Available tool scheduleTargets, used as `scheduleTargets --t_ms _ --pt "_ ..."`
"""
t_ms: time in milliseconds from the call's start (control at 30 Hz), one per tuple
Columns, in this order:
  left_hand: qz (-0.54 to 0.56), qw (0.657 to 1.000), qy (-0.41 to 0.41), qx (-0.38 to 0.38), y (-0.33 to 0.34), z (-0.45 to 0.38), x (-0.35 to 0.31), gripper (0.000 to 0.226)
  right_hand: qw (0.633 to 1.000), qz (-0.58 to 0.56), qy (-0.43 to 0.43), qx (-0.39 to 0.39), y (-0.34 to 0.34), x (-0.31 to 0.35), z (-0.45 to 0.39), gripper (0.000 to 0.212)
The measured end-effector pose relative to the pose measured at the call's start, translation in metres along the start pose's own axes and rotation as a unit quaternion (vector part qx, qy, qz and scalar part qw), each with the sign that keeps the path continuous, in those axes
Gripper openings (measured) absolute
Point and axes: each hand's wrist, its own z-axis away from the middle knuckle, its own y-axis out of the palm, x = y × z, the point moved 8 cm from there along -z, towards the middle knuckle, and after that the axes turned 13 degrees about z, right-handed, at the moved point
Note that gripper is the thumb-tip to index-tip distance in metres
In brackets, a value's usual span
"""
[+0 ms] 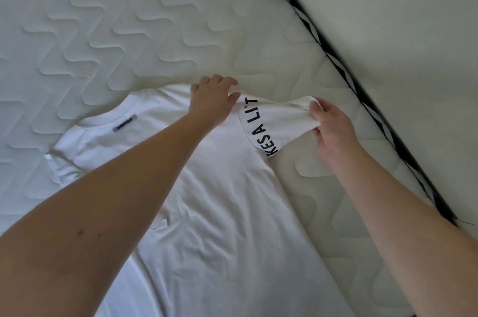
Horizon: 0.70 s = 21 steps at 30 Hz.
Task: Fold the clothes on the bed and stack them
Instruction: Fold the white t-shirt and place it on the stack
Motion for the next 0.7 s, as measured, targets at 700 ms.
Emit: scheduleTargets --t_ms 700 --pt "0.004 0.992 0.035 0.120 0.026 -0.045 -0.039 0.018 0.977 0.212 -0.031 -0.003 -0.010 -0.002 0.010 0.023"
